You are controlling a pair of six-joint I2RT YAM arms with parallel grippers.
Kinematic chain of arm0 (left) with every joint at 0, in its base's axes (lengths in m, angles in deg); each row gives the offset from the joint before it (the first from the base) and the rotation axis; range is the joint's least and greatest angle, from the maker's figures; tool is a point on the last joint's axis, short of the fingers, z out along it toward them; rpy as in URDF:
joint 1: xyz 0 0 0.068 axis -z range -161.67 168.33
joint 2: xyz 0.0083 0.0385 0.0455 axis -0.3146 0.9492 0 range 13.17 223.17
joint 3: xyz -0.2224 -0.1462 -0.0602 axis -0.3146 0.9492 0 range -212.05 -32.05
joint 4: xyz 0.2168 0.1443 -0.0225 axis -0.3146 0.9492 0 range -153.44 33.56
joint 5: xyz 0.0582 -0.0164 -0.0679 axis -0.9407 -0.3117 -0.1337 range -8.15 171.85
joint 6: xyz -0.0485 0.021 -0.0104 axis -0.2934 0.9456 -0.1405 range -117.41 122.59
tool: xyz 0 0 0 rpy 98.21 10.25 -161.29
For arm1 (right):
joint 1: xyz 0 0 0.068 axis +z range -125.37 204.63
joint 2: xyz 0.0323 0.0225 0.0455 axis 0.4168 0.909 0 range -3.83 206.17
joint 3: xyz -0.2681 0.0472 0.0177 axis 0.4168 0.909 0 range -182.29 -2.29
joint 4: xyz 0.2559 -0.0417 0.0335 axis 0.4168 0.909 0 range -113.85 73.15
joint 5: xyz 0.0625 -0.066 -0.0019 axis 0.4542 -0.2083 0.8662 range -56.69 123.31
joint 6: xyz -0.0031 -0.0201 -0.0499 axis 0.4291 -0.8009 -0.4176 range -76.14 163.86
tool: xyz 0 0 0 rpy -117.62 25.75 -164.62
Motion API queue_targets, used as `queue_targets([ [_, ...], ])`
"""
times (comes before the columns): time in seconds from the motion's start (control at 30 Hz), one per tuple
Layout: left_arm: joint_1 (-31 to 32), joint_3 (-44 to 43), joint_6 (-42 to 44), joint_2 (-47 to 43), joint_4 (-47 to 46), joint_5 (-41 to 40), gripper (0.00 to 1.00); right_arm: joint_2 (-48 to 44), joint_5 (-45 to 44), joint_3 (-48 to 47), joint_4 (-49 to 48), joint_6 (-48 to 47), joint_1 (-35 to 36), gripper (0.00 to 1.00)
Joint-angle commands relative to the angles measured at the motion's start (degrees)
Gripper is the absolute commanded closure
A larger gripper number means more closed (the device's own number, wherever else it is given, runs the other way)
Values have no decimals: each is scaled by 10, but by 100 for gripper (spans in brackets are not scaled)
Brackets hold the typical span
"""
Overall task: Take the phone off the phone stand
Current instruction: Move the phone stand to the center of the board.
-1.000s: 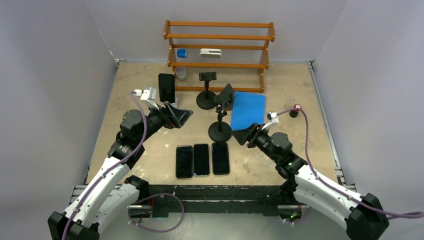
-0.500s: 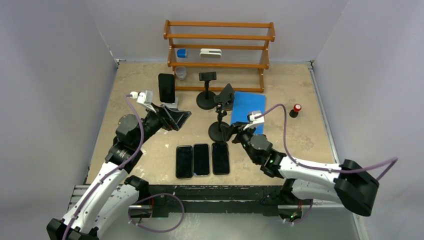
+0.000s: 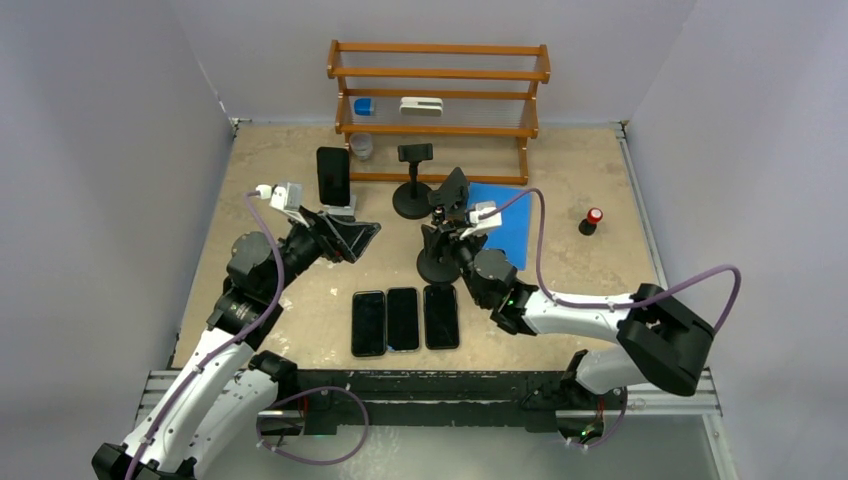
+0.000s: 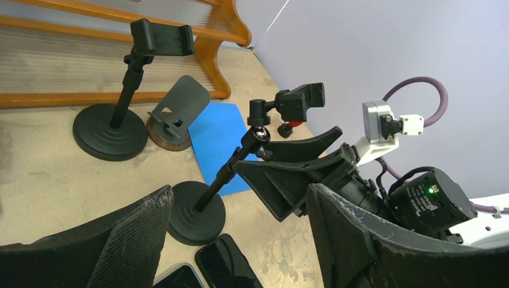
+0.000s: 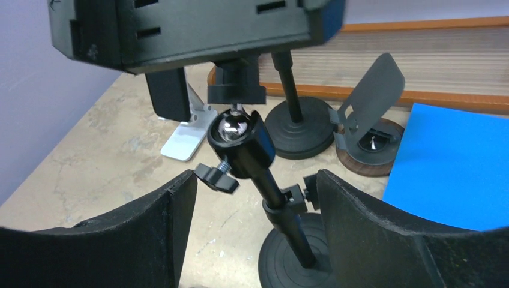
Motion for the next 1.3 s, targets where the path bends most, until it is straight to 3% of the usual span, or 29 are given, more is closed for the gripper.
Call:
queue_targets([
  [0.0,2,-1,7,-6,-29,7,21,30,-12,-42,-43,-33,1,27],
  [0.23,2,-1,6,-6,-29,8,21,71,-39,-65,-41,-41,0,40],
  [0.77,2,0,0,-6,-32,16,21,84,-78,-85,-77,-103,0,100],
  [1.27,2,1,2,-6,-30,12,21,166,-93,-161,-184,-217,-4,100],
])
